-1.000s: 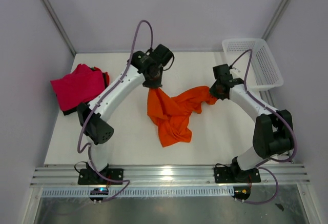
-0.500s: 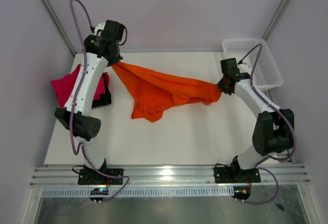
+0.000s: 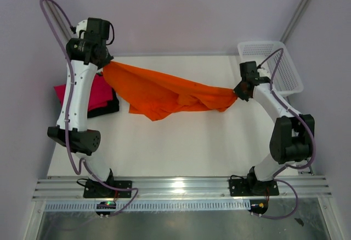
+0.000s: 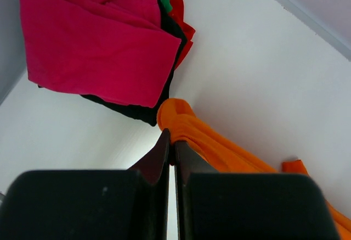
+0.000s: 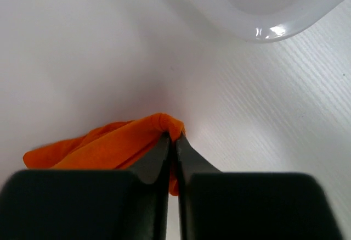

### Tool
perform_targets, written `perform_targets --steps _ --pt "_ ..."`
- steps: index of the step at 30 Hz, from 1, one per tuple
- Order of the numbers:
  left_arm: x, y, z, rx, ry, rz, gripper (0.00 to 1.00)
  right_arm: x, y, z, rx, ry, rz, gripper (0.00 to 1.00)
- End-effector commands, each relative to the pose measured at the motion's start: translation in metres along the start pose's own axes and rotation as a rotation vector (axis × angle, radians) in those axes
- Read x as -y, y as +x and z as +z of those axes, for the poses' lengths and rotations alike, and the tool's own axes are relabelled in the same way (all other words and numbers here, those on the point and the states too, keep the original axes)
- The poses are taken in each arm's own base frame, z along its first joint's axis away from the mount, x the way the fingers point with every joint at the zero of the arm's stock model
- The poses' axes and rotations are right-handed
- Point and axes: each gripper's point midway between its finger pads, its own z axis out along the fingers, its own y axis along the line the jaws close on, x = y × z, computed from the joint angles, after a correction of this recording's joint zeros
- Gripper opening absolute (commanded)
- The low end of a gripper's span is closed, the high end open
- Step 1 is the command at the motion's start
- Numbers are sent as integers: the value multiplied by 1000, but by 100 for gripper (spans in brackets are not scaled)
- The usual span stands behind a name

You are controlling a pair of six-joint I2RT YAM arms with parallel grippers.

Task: Fold and stack the t-shirts
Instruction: Flatten out the tshirt

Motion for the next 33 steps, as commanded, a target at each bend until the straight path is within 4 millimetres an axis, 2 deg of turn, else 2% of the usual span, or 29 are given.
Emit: perform_targets --steps 1,2,3,4,6,9,10,11,14,15,16,17,19,20,22,23,26,27,29,30,32,33 --pt "-24 6 -3 -32 -74 37 0 -4 -5 6 7 -29 -25 26" --pt "-23 7 -1 -34 -70 38 0 -2 0 7 1 -38 -33 35" --pt "-21 8 -1 -39 -61 41 0 -5 -7 4 38 -65 -35 39" --pt "-20 10 1 -43 -60 44 0 1 -4 5 48 -58 -46 44" --pt "-18 11 4 -50 -57 49 0 -3 -16 -4 111 -94 -57 45" --pt "-15 21 14 -79 -63 72 0 7 -23 -10 170 -81 -100 45" --pt "-14 26 18 -92 -69 84 0 7 -30 -21 203 -100 -115 45" --pt "-13 30 22 -106 -69 91 0 10 -27 -24 208 -108 -127 45" --pt "-8 53 38 -183 -67 119 0 -7 -26 -58 233 -285 -178 45" --pt "-6 61 44 -207 -69 130 0 -19 -29 -71 254 -372 -198 45" --pt "-4 65 47 -217 -65 128 0 -35 -11 -86 213 -496 -254 45" --pt "-1 69 50 -230 -57 128 0 -49 -10 -113 249 -609 -314 45" --pt "2 79 61 -254 -60 136 0 -64 9 -139 245 -721 -419 45" --pt "3 84 64 -267 -59 138 0 -79 29 -159 240 -790 -503 45" --pt "8 99 74 -319 -51 147 0 -87 53 -169 226 -826 -645 45" --pt "10 104 76 -338 -45 148 0 -95 78 -170 185 -853 -717 45" --pt "15 120 85 -391 -38 153 0 -104 104 -161 138 -850 -765 45" --pt "15 124 87 -401 -40 159 0 -110 119 -153 105 -844 -784 45" --pt "13 127 88 -404 -46 165 0 -120 130 -151 102 -841 -819 45" --pt "11 129 89 -407 -51 173 0 -123 143 -140 102 -786 -864 45" --pt "9 129 88 -405 -55 177 0 -133 145 -134 159 -712 -938 45" --pt "7 129 88 -405 -57 179 0 -125 141 -120 187 -585 -984 45"
